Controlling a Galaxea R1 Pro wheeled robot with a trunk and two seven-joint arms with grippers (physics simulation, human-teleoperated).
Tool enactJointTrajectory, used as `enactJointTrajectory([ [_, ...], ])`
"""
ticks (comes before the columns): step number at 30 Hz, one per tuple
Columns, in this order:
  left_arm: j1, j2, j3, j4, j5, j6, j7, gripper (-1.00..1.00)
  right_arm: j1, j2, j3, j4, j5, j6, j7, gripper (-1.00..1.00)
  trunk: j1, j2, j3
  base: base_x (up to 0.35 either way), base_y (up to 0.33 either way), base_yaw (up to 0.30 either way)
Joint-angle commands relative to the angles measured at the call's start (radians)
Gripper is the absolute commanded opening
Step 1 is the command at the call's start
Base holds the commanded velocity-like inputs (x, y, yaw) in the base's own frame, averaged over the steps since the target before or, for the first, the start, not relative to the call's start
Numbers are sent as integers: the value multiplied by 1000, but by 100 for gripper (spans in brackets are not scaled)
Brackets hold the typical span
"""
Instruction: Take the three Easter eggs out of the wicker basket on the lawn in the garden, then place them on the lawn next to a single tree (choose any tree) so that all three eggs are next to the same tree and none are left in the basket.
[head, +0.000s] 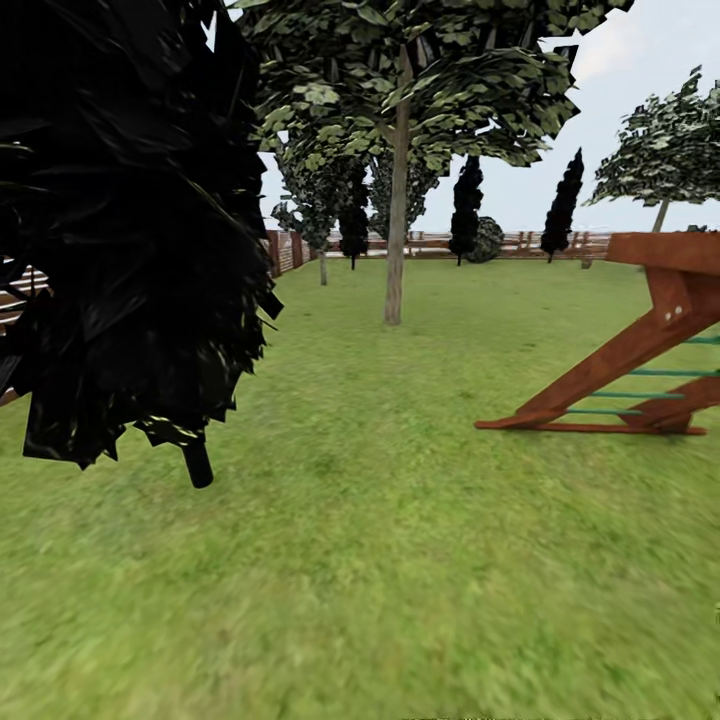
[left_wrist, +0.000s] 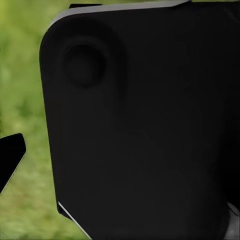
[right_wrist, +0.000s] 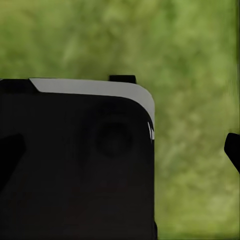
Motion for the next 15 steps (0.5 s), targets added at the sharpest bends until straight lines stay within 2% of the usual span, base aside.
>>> enactJointTrajectory([
  [1,0,-1,0,-1,0,-1,0,100,-1,0,0,1,-1,-4,0,100,0,0,-1,0,0,-203],
  [5,0,-7,0,-2,2,-1,0,100,-1,-2,-1,1,0,-8,0,100,0,0,-1,0,0,-77],
  [15,0,-7,0,-2,2,-1,0,100,-1,-5,4,5,5,-5,1,100,0,0,-1,0,0,-7],
])
